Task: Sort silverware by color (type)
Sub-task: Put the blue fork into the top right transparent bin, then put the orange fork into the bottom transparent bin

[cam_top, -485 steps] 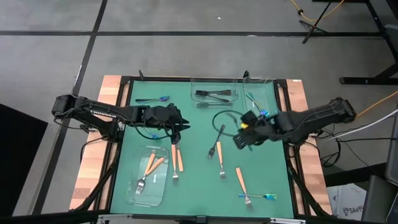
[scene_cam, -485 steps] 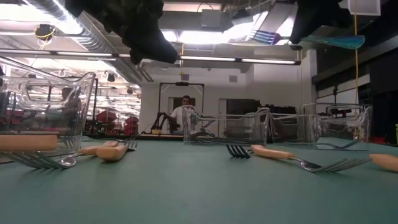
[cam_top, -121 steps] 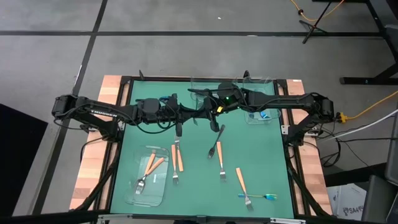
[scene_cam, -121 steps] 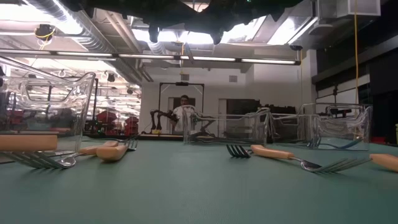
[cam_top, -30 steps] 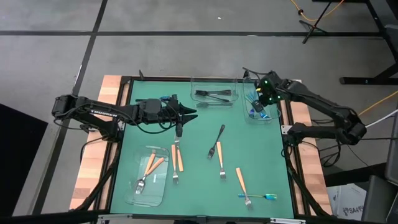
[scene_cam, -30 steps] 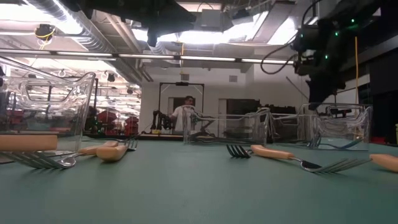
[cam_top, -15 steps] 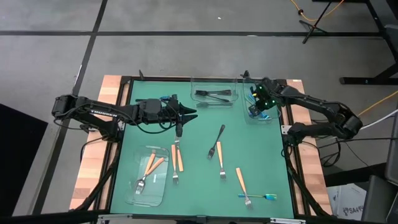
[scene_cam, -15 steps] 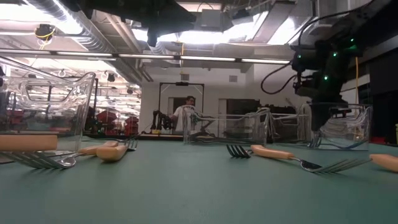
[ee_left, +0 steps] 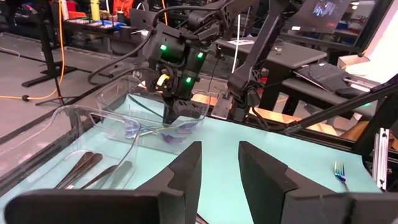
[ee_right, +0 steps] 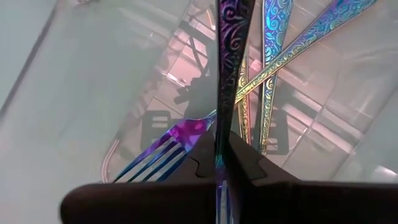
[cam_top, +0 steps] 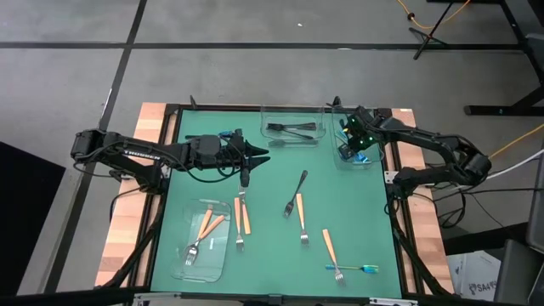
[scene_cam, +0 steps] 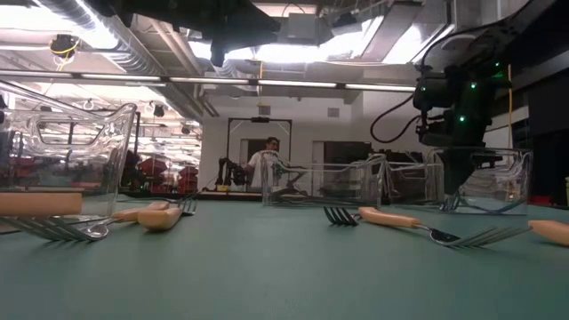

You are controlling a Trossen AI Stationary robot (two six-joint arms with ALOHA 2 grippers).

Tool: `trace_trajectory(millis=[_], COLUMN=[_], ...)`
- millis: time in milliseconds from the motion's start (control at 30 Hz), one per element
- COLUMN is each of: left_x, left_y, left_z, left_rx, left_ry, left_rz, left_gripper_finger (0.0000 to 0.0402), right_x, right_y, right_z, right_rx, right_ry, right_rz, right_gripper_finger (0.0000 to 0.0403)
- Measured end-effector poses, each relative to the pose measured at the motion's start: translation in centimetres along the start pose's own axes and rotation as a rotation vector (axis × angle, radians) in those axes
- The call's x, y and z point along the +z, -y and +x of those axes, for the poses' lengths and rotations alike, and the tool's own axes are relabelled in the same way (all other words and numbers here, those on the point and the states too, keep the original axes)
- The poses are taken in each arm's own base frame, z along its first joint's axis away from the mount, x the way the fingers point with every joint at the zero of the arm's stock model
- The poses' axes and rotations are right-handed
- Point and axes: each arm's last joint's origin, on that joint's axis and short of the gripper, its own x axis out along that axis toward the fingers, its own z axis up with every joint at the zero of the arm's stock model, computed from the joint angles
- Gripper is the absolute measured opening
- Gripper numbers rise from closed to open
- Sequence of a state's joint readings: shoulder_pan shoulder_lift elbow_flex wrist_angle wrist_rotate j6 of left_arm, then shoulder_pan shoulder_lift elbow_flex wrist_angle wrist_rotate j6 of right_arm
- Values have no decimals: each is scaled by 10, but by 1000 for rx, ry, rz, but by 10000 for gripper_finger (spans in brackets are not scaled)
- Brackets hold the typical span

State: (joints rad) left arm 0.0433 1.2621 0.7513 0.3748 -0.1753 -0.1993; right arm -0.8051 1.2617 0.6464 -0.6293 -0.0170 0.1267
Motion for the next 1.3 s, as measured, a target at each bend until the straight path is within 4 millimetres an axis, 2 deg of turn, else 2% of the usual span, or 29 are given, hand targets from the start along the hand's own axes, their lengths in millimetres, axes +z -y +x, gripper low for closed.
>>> trace_trajectory(millis=[467, 1167, 1300], left_x=[0, 0, 0], left_y=[0, 0, 0], left_z=[0, 0, 0], left_rx=[0, 0, 0], left_ry=[0, 0, 0], left_rz=[0, 0, 0], left_gripper_finger=[100, 100, 100], right_x=[0, 0, 3], right_y=[0, 0, -1], right_z=[0, 0, -7], right_rx=[-10, -4, -1], right_ry=[2, -1, -13], right_rz=[0, -1, -2], right_gripper_finger=[91, 97, 97])
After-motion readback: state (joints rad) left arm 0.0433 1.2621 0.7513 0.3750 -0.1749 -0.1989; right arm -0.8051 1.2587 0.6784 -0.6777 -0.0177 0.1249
